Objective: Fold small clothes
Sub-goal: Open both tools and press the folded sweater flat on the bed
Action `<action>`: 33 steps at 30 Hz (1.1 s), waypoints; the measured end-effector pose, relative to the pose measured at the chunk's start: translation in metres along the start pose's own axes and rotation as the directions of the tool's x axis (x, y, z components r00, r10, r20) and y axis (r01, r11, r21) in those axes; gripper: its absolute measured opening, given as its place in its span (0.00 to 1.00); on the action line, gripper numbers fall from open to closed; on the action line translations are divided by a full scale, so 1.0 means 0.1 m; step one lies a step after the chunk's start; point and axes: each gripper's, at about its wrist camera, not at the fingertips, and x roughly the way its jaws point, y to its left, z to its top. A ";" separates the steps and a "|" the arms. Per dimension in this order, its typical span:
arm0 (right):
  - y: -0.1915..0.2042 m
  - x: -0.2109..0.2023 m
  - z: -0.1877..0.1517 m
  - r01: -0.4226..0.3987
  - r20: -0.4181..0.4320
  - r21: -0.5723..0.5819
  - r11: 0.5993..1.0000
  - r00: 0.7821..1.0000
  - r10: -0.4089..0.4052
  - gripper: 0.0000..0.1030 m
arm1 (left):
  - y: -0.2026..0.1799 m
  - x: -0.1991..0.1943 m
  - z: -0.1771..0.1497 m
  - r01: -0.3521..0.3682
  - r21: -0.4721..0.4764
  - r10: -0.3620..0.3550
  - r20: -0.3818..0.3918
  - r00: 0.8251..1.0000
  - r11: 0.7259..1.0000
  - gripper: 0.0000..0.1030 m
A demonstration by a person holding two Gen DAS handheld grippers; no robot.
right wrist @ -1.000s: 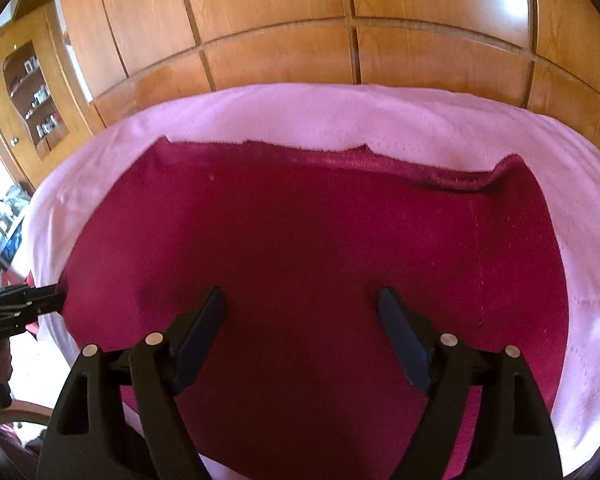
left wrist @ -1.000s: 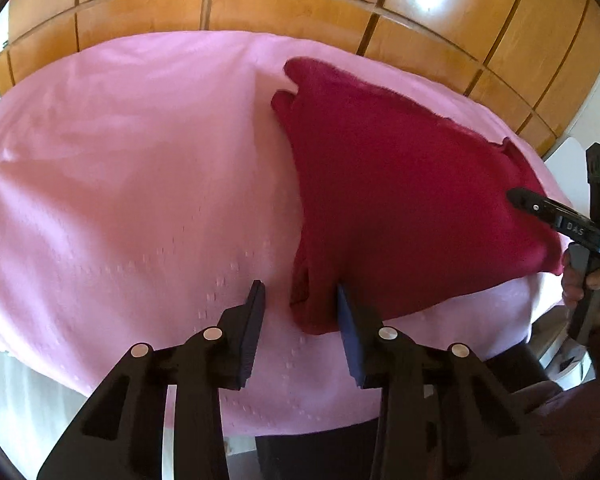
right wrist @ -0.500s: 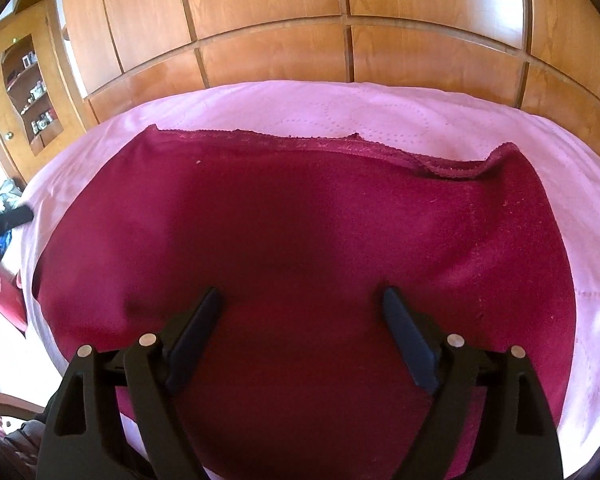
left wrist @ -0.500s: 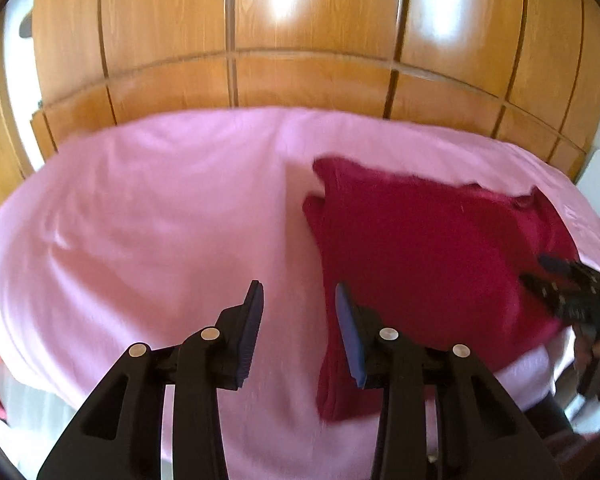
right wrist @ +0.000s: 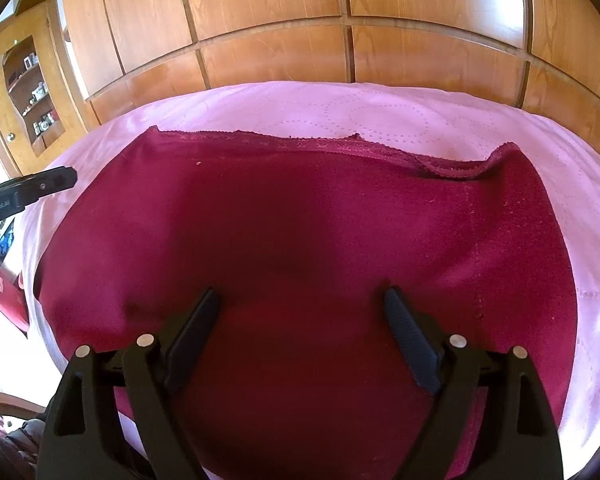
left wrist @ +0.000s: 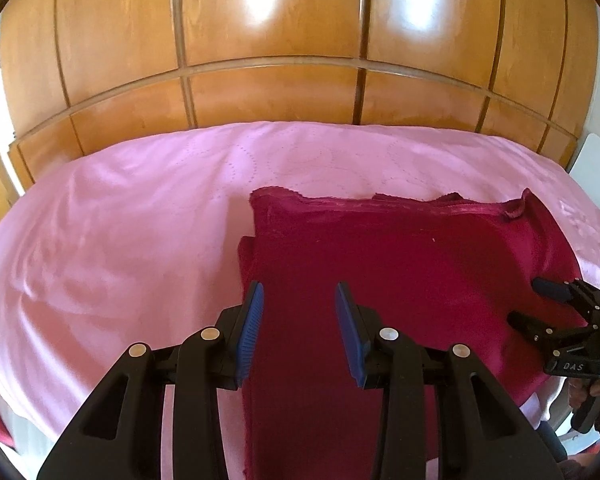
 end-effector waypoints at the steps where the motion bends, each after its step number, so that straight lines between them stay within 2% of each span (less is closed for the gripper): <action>1: 0.00 0.00 0.00 -0.001 0.000 0.000 1.000 1.000 0.001 0.83 | -0.01 0.02 0.01 0.000 0.001 0.000 -0.001 1.000 1.000 0.36; 13: -0.01 -0.01 0.00 -0.005 -0.001 0.000 1.000 1.000 0.005 0.85 | -0.05 0.19 0.02 0.008 -0.001 -0.008 -0.024 1.000 1.000 0.35; 18: -0.03 0.00 -0.01 -0.015 -0.001 -0.002 1.000 1.000 0.015 0.85 | 0.06 0.52 -0.09 0.013 -0.049 -0.019 -0.123 0.992 0.999 0.35; 25: -0.07 -0.02 0.05 -0.043 -0.024 0.016 0.999 0.999 0.043 0.85 | 0.16 0.60 -0.13 0.046 -0.126 -0.060 -0.112 0.992 0.991 0.36; 30: -0.27 -0.22 0.15 -0.108 -0.005 0.132 0.985 0.994 0.110 0.84 | 0.27 0.37 -0.03 0.067 -0.160 -0.073 -0.026 0.997 0.985 0.36; 31: -0.36 -0.30 0.16 -0.102 0.018 0.166 0.981 0.995 0.101 0.83 | 0.33 0.35 0.01 0.073 -0.176 -0.076 -0.011 0.997 0.982 0.45; 32: -0.44 -0.35 0.16 -0.091 0.031 0.193 0.977 0.996 0.087 0.83 | 0.38 0.35 0.04 0.077 -0.197 -0.080 -0.004 0.997 0.977 0.59; 33: -0.51 -0.40 0.16 -0.076 0.040 0.216 0.973 0.997 0.069 0.83 | 0.43 0.36 0.07 0.079 -0.225 -0.080 0.006 0.997 0.971 0.61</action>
